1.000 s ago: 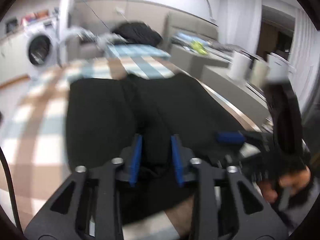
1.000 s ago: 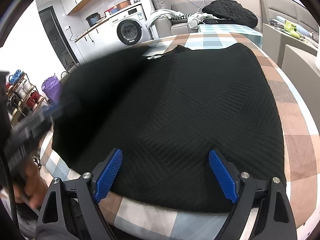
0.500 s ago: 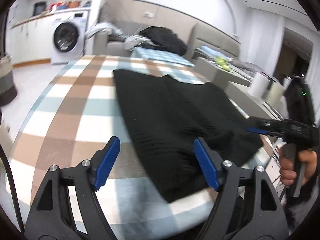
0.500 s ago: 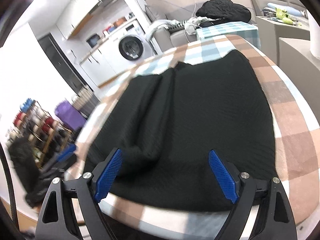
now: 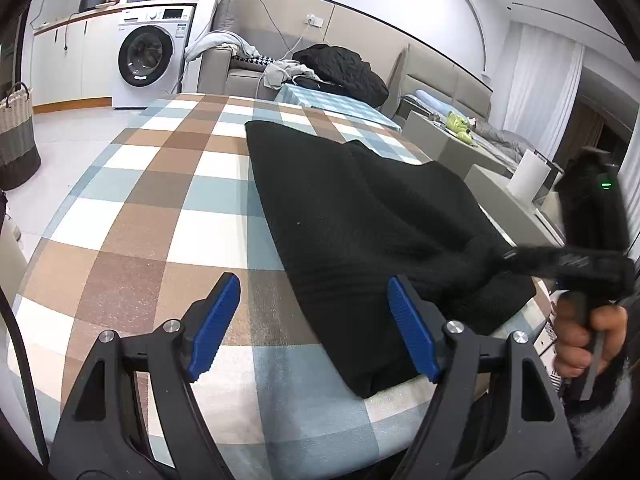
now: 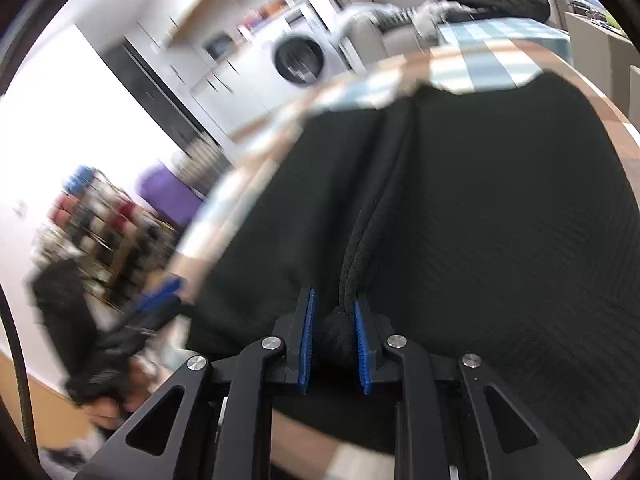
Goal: Fold small clothes
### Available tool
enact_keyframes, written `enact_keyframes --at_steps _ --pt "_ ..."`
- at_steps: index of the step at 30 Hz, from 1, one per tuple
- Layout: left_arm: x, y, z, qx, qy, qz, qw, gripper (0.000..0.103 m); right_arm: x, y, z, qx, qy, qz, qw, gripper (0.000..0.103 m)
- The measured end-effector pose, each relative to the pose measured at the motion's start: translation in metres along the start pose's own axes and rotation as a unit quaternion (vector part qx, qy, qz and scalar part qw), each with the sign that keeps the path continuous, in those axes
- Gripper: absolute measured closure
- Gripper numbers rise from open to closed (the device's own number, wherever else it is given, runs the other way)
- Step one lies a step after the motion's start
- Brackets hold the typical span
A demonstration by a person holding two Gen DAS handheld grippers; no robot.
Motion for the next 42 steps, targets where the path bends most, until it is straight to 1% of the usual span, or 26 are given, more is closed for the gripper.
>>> enact_keyframes --at_steps 2,5,6,8,9,10,12,15,16,18,20,22,23,24,25,26,27,28,30,31,32,35,36,38,40,42 --pt "0.003 0.003 -0.002 0.006 -0.004 0.001 1.0000 0.029 0.018 0.008 -0.001 0.003 -0.022 -0.024 0.999 0.088" --pt "0.003 0.006 -0.002 0.012 -0.004 0.001 0.9999 0.029 0.031 0.009 0.011 -0.008 -0.017 -0.025 1.000 0.088" --pt "0.001 0.005 -0.002 0.011 0.000 0.002 0.9999 0.029 0.029 0.005 0.016 -0.008 -0.011 -0.011 1.000 0.088" --pt "-0.005 0.001 0.002 0.005 0.018 0.005 0.9998 0.029 0.019 -0.006 0.028 0.007 0.013 0.046 0.999 0.087" --pt "-0.007 -0.002 0.004 0.000 0.024 0.006 0.9997 0.029 0.013 -0.013 0.031 0.007 0.027 0.058 0.998 0.085" --pt "-0.009 -0.006 0.006 -0.009 0.030 0.005 0.9995 0.029 0.007 -0.019 0.035 0.000 0.044 0.067 0.997 0.082" --pt "-0.014 -0.014 0.011 -0.038 0.040 -0.005 0.9985 0.029 0.009 -0.022 0.033 -0.003 0.036 0.079 0.996 0.060" --pt "-0.019 -0.020 0.016 -0.058 0.047 -0.014 0.9971 0.029 0.024 -0.020 0.016 0.003 -0.009 0.095 0.995 0.058" --pt "-0.019 -0.021 0.017 -0.058 0.049 -0.011 0.9971 0.029 0.026 -0.018 0.008 0.005 -0.022 0.090 0.996 0.058" --pt "-0.019 -0.020 0.018 -0.054 0.050 -0.007 0.9973 0.029 0.022 -0.013 -0.004 0.010 -0.021 0.070 0.997 0.058" --pt "-0.020 -0.018 0.017 -0.050 0.051 -0.006 0.9974 0.029 0.006 -0.010 -0.012 0.014 -0.006 0.055 0.998 0.058" --pt "-0.019 -0.016 0.017 -0.046 0.052 -0.003 0.9976 0.029 -0.016 -0.009 -0.015 0.012 0.026 0.046 0.999 0.058" --pt "-0.019 -0.015 0.016 -0.045 0.051 -0.003 0.9977 0.029 -0.026 -0.009 -0.014 0.011 0.045 0.035 0.998 0.061" --pt "-0.018 -0.015 0.016 -0.044 0.050 -0.004 0.9977 0.029 -0.036 -0.009 -0.011 0.012 0.065 0.027 0.997 0.079" --pt "-0.017 -0.014 0.015 -0.044 0.050 -0.003 0.9978 0.029 -0.045 -0.007 -0.011 0.028 0.082 0.031 0.996 0.088" --pt "-0.017 -0.014 0.014 -0.044 0.048 -0.001 0.9978 0.029 -0.048 -0.007 -0.015 0.042 0.078 0.037 0.995 0.093" --pt "-0.016 -0.013 0.014 -0.044 0.048 0.000 0.9979 0.029 -0.044 -0.004 -0.020 0.050 0.061 0.029 0.996 0.094" --pt "-0.017 -0.012 0.013 -0.042 0.049 0.000 0.9979 0.029 -0.028 -0.001 -0.028 0.051 0.028 0.015 0.998 0.094" --pt "-0.018 -0.012 0.014 -0.041 0.053 0.009 0.9977 0.029 -0.008 -0.004 -0.038 0.042 -0.014 0.018 0.999 0.094" --pt "-0.020 -0.012 0.014 -0.042 0.057 0.010 0.9974 0.029 0.000 -0.008 -0.041 0.037 -0.023 0.028 0.999 0.094" --pt "-0.021 -0.012 0.015 -0.045 0.060 0.008 0.9971 0.029 0.000 -0.011 -0.041 0.040 -0.018 0.041 0.998 0.094" --pt "-0.021 -0.011 0.018 -0.048 0.068 0.004 0.9965 0.029 -0.009 -0.025 -0.032 0.025 0.011 0.056 0.998 0.085" --pt "-0.022 -0.011 0.018 -0.048 0.070 0.005 0.9964 0.029 -0.011 -0.029 -0.026 0.013 0.022 0.048 0.999 0.076" --pt "-0.020 -0.009 0.018 -0.048 0.069 0.005 0.9965 0.029 -0.014 -0.034 -0.012 -0.008 0.044 0.010 0.999 0.061" --pt "-0.020 -0.007 0.019 -0.047 0.071 0.006 0.9963 0.029 -0.008 -0.035 0.001 -0.003 0.046 -0.020 0.999 0.061" --pt "-0.021 -0.006 0.019 -0.046 0.073 0.007 0.9963 0.029 -0.003 -0.034 0.012 0.010 0.042 -0.026 0.999 0.060"
Point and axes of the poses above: each gripper's, at about its wrist camera, not at the fingertips, and x roughly against the way its jaws point, y to its left, z to its underside, the point moved 5 cm from there along -x, roughly the way its jaws point, and after that the axes turned 4 degrees about y, right-handed, at the moved point
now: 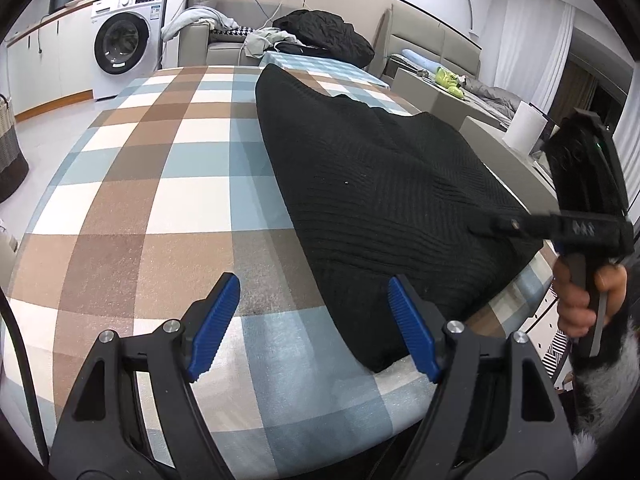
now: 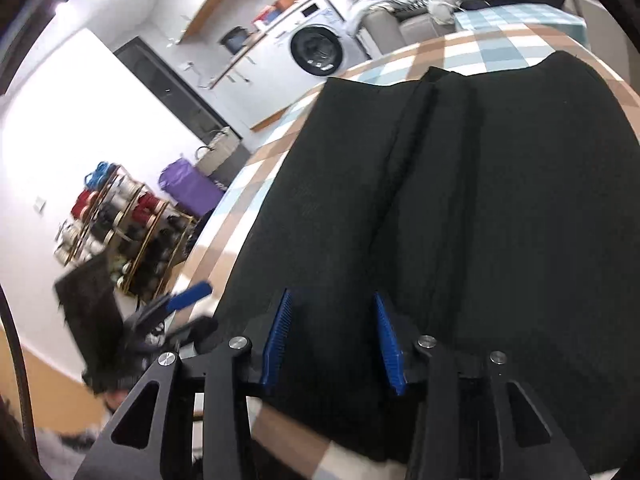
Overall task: Fold small clothes
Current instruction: 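Press the folded side flat along the body with the right gripper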
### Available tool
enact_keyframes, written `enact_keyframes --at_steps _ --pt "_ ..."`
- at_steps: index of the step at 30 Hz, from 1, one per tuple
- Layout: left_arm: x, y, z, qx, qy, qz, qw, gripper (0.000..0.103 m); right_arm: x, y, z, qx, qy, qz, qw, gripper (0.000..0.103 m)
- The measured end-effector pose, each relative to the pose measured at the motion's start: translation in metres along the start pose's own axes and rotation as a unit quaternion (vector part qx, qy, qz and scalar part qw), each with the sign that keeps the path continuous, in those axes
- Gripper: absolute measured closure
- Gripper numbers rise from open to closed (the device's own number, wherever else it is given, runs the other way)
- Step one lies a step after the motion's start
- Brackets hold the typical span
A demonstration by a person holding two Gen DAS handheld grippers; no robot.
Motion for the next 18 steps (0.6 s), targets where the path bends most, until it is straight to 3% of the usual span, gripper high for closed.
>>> enact_keyframes --at_steps 4,5,6,7,11,15,18 --pt "0.000 -0.001 0.000 -0.006 0.000 -0.001 1.0000 0.029 0.006 0.000 0.014 0.024 0.006 -0.003 1.000 0.062" --pt "0.000 -0.001 0.001 -0.005 0.001 0.000 1.0000 0.029 0.007 0.002 0.016 0.034 0.002 0.004 0.999 0.071" --pt "0.000 -0.001 0.001 -0.005 0.001 0.000 1.0000 0.029 0.006 0.003 0.016 0.045 0.000 0.016 0.999 0.089" --pt "0.000 -0.001 0.001 -0.005 0.001 -0.002 1.0000 0.029 0.006 0.007 0.016 0.055 0.003 0.019 0.998 0.095" --pt "-0.004 -0.004 0.002 -0.014 0.009 0.000 0.9999 0.029 0.027 0.029 0.010 0.085 -0.031 0.021 0.996 0.096" --pt "-0.006 -0.009 0.004 -0.025 0.012 -0.003 0.9996 0.029 0.024 0.015 0.017 0.090 -0.007 0.094 0.991 0.095" --pt "-0.002 -0.016 0.004 -0.036 0.006 0.007 0.9993 0.029 0.020 0.006 0.023 0.075 0.003 0.096 0.993 0.081"
Point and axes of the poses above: each gripper's, at about its wrist camera, not at the fingertips, and x roughly against the way its jaws point, y to its left, z to its underside, the point moved 5 cm from there along -x, roughly the way its jaws point, and after that the axes turned 4 degrees about y, right-handed, at the moved point
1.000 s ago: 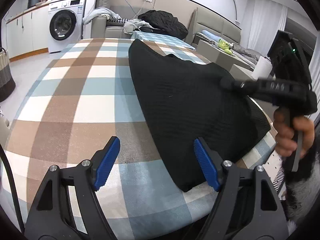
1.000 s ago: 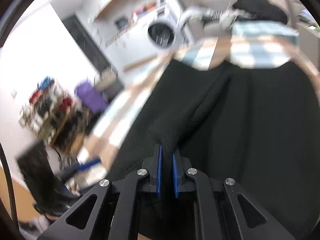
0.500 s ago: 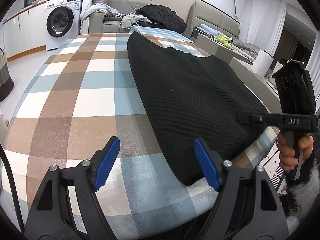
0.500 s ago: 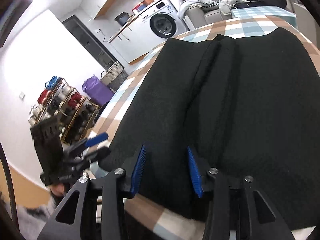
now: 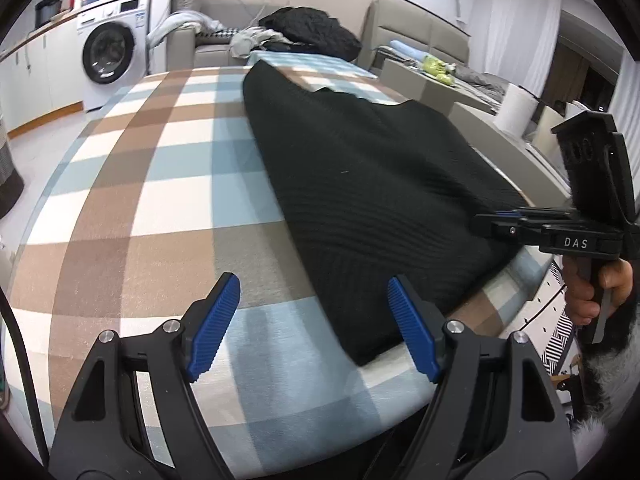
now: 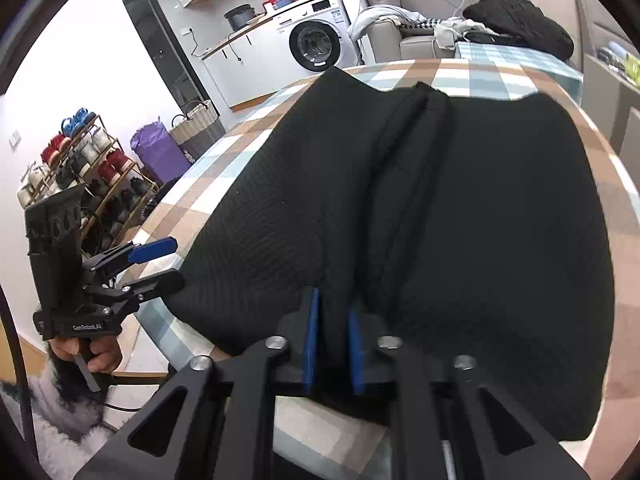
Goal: Fold small clothes
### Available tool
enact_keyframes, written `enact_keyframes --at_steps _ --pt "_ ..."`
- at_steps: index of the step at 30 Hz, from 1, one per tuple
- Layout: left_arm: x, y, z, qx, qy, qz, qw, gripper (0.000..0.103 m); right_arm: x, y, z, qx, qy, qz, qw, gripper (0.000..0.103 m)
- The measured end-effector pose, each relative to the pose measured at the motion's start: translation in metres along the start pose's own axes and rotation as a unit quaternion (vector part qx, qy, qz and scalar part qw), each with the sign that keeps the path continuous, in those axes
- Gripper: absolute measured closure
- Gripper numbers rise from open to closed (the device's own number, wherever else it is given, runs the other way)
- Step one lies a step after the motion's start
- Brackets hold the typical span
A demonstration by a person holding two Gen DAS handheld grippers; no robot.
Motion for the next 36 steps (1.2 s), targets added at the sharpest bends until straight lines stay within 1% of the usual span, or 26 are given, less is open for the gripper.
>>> enact_keyframes --at_steps 2,3,4,6,7,9,10,11,12,13,14,15,17,18,19,20,21,22,23,24,26,30,33,34,35,36 --pt "0.001 -0.005 0.001 -0.006 0.000 0.011 0.9999 0.029 0.007 0.002 0.004 0.001 -0.005 -0.026 1.000 0.073" --pt "0.000 -0.009 0.002 -0.011 0.002 0.016 0.9998 0.029 0.008 0.004 0.007 0.002 -0.009 -0.033 0.999 0.071" --pt "-0.001 -0.011 0.003 -0.016 0.004 0.018 0.9997 0.029 0.010 0.006 0.009 0.005 -0.013 -0.037 0.999 0.071" --pt "-0.003 -0.016 0.005 -0.026 0.008 0.019 0.9994 0.029 0.007 0.007 0.015 0.008 -0.006 -0.035 0.999 0.071" --pt "-0.004 -0.018 0.006 -0.029 0.010 0.019 0.9993 0.029 0.006 0.005 0.017 0.006 -0.006 -0.039 0.999 0.072" --pt "-0.004 -0.019 0.007 -0.031 0.012 0.018 0.9993 0.029 0.010 0.008 0.016 0.015 -0.011 -0.045 0.999 0.088" --pt "-0.004 -0.019 0.007 -0.034 0.013 0.016 0.9992 0.029 0.016 0.014 0.015 0.024 -0.023 -0.054 0.998 0.088" --pt "-0.005 -0.019 0.008 -0.035 0.015 0.014 0.9992 0.029 0.026 0.020 0.012 0.039 -0.048 -0.063 0.996 0.089" --pt "-0.005 -0.019 0.008 -0.035 0.016 0.013 0.9992 0.029 0.031 0.024 0.011 0.047 -0.057 -0.066 0.995 0.090" --pt "-0.005 -0.018 0.009 -0.034 0.019 0.013 0.9991 0.029 0.034 0.026 0.010 0.054 -0.051 -0.065 0.995 0.090" --pt "-0.006 -0.018 0.009 -0.034 0.024 0.014 0.9991 0.029 0.032 0.025 0.012 0.057 -0.044 -0.054 0.996 0.090" --pt "-0.006 -0.017 0.010 -0.034 0.025 0.015 0.9990 0.029 0.028 0.022 0.014 0.058 -0.032 -0.034 0.997 0.090" --pt "-0.004 -0.018 0.010 -0.036 0.023 0.013 0.9990 0.029 0.012 0.013 0.022 0.054 0.014 -0.002 0.998 0.089" --pt "-0.002 -0.017 0.010 -0.036 0.019 0.011 0.9991 0.029 0.010 0.012 0.024 0.054 0.019 0.000 0.998 0.085" --pt "0.001 -0.016 0.008 -0.034 0.009 0.005 0.9994 0.029 0.014 0.012 0.022 0.050 0.011 -0.007 0.999 0.082" --pt "0.004 -0.015 0.005 -0.032 -0.001 -0.003 0.9995 0.029 0.017 0.011 0.021 0.045 0.005 -0.015 0.999 0.074" --pt "0.005 -0.014 0.003 -0.031 -0.005 -0.006 0.9995 0.029 0.021 0.010 0.016 0.040 -0.002 -0.022 0.999 0.062" --pt "0.006 -0.012 0.001 -0.027 -0.007 -0.008 0.9996 0.029 0.024 0.009 0.008 0.032 -0.013 -0.026 0.999 0.059" --pt "0.006 -0.009 0.000 -0.021 -0.008 -0.011 0.9997 0.029 0.022 0.008 0.001 0.027 -0.017 -0.025 0.999 0.059" --pt "0.005 -0.007 0.000 -0.016 -0.007 -0.013 0.9998 0.029 0.019 0.007 -0.006 0.019 -0.018 -0.021 0.999 0.059" --pt "0.001 -0.001 0.000 -0.008 0.000 -0.017 0.9998 0.029 0.006 -0.001 -0.030 -0.012 -0.017 -0.008 1.000 0.059" --pt "0.002 0.007 0.001 0.001 0.002 -0.022 0.9997 0.029 -0.022 -0.024 -0.080 -0.091 -0.020 -0.013 0.996 0.059" --pt "0.001 0.010 0.001 0.004 0.004 -0.020 0.9998 0.029 -0.051 -0.032 -0.111 -0.112 -0.006 -0.010 0.994 0.059" --pt "0.000 0.010 0.002 0.005 0.005 -0.019 0.9998 0.029 -0.059 -0.035 -0.118 -0.113 -0.001 0.006 0.994 0.059" --pt "0.000 0.010 0.002 0.005 0.005 -0.018 0.9998 0.029 -0.065 -0.039 -0.123 -0.119 0.000 0.022 0.993 0.064" --pt "0.000 0.010 0.002 0.005 0.004 -0.018 0.9998 0.029 -0.070 -0.043 -0.130 -0.127 -0.001 0.031 0.991 0.073"
Point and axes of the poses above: each gripper's, at about its wrist camera, not at the fingertips, and x roughly against the way its jaws point, y to its left, z to its underside, the point moved 5 cm from there along -x, roughly the way its jaws point, and after that the axes turned 4 degrees about y, right-handed, at the moved point
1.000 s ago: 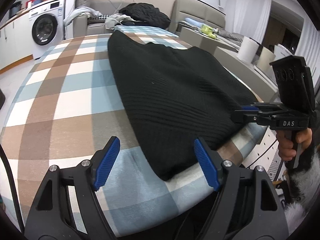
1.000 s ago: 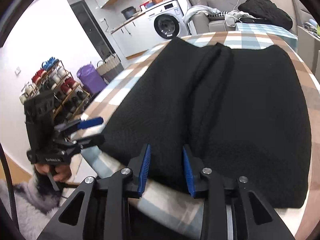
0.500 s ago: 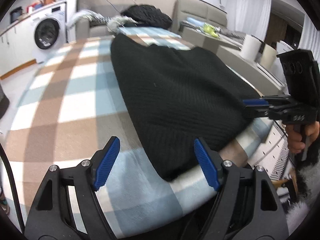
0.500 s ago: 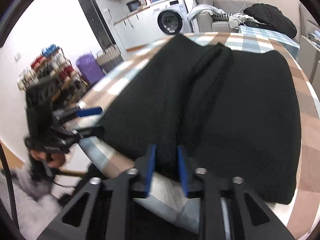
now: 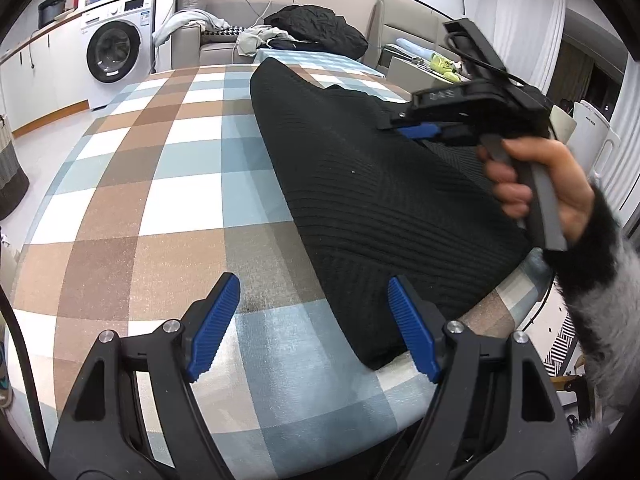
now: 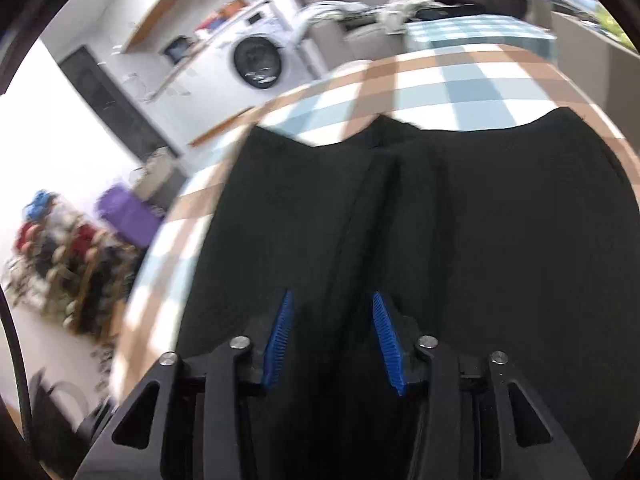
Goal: Fold small clothes
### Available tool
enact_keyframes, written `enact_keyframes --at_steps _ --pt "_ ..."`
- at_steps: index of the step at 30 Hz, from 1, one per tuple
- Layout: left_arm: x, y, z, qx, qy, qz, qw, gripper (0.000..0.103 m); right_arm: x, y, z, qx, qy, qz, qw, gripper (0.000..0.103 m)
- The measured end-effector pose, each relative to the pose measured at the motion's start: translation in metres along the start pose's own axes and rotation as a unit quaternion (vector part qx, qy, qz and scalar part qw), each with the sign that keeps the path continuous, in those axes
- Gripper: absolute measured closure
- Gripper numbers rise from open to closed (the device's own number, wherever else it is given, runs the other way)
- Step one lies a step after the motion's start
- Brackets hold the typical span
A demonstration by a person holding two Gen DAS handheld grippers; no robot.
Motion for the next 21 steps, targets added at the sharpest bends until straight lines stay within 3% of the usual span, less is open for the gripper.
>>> enact_keyframes --at_steps 1,2,6,8,13,14,17,21 --pt "0.000 0.000 0.000 0.000 -0.002 0.000 1.0000 0.029 -0.002 -0.001 -0.005 -0.005 -0.003 -0.003 1.000 0.082" --pt "0.002 0.001 -0.001 0.002 -0.005 0.000 1.0000 0.029 0.000 0.001 -0.009 0.000 -0.007 -0.009 1.000 0.096" --pt "0.004 0.009 -0.003 0.021 -0.010 -0.015 0.9996 0.029 0.038 0.008 -0.019 0.018 -0.099 -0.020 0.995 0.097" --pt "0.005 0.014 -0.002 0.033 -0.007 -0.014 0.9993 0.029 0.041 0.004 -0.024 0.010 -0.107 -0.001 0.994 0.097" --pt "0.005 0.017 0.001 0.032 0.002 -0.014 0.9994 0.029 0.017 -0.003 -0.011 0.002 -0.029 0.007 1.000 0.091" --pt "0.006 0.015 0.002 0.027 0.002 -0.013 0.9996 0.029 0.014 -0.004 -0.004 -0.003 -0.007 -0.005 1.000 0.088" --pt "0.005 0.010 0.005 0.012 0.005 -0.018 0.9997 0.029 0.023 -0.007 0.029 -0.007 0.018 -0.065 0.998 0.065" --pt "0.004 0.008 0.006 0.008 0.009 -0.018 0.9998 0.029 0.049 -0.008 0.075 -0.011 0.023 -0.109 0.994 0.065"
Point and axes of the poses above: each gripper's, at about its wrist camera, not at the fingertips, and x roughly against the way its jaws point, y to its left, z to its underside, the point moved 5 cm from there along -x, roughly the way its jaws point, and after that the axes turned 4 degrees about y, right-handed, at the moved point
